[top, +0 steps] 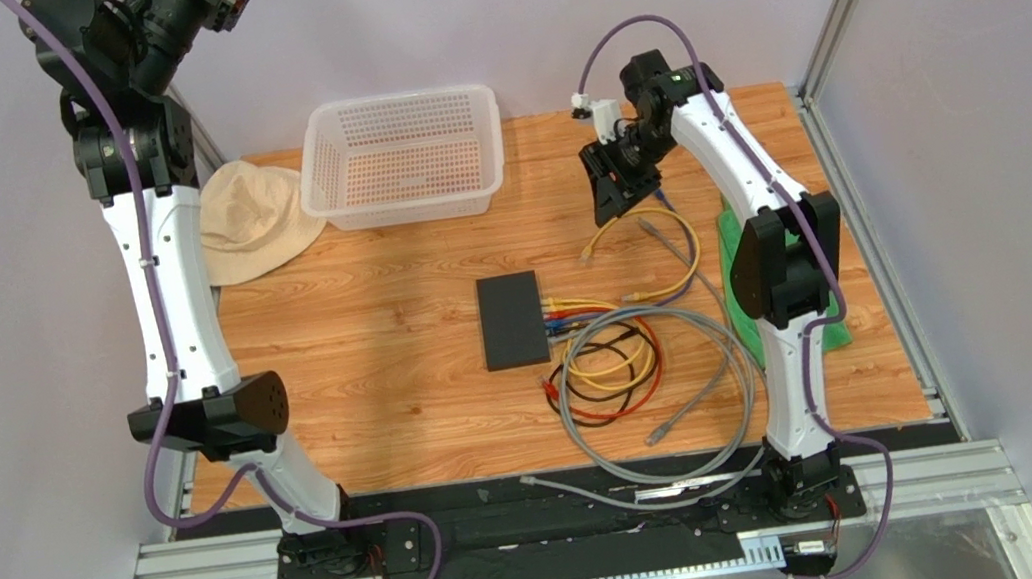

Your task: Pull the plug from the switch port

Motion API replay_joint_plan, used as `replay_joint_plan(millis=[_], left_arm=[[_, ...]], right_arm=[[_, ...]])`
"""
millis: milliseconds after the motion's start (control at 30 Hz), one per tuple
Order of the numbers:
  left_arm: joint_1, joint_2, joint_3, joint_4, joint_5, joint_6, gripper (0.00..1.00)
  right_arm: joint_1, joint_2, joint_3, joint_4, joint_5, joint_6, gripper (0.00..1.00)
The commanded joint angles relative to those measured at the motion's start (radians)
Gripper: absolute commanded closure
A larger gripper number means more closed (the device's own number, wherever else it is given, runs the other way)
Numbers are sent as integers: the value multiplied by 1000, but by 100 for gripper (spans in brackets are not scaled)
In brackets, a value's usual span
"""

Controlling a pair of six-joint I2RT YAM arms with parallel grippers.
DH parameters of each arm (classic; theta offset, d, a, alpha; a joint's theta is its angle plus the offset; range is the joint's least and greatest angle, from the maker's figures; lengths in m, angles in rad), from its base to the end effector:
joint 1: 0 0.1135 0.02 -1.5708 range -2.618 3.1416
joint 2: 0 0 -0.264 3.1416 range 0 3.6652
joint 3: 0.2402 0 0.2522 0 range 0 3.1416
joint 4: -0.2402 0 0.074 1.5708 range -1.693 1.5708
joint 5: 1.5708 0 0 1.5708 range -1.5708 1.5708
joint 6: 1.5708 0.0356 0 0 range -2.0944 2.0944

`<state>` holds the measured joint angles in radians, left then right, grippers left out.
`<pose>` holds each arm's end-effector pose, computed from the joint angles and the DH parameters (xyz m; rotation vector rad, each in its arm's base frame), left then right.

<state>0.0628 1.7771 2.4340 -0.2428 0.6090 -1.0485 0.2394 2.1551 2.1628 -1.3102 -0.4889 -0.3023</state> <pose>0.3265 0.0001 0.6105 -0.1417 1.3199 -1.1981 0.4216 0.1201 0.2939 -0.8347 2.6559 0.6819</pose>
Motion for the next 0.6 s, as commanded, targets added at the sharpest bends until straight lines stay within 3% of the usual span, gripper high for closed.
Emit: replay_joint_plan(millis=[0, 167, 200, 267, 300, 467, 567], left_arm=[[-34, -85, -115, 3, -14, 126, 1], [-60, -205, -548, 85, 103, 289, 1], [-58, -218, -679, 44, 89, 356, 1], [-118, -254, -789, -18, 63, 456, 1], [-135, -258, -876, -70, 63, 573, 1], [-277, -269, -1082, -154, -1, 806, 1], [-355, -260, -1144, -220, -141, 927, 1]], right_arm=[[18, -57, 0, 17, -14, 20, 50], [26, -87, -9, 22, -17, 16, 49], [26, -93, -20, 20, -17, 12, 49], [24, -104, -56, 19, -34, -1, 49], [23, -101, -66, 17, -40, -17, 48], [15, -46, -89, -11, -220, -69, 45], [18, 4, -101, -3, -275, -103, 42]])
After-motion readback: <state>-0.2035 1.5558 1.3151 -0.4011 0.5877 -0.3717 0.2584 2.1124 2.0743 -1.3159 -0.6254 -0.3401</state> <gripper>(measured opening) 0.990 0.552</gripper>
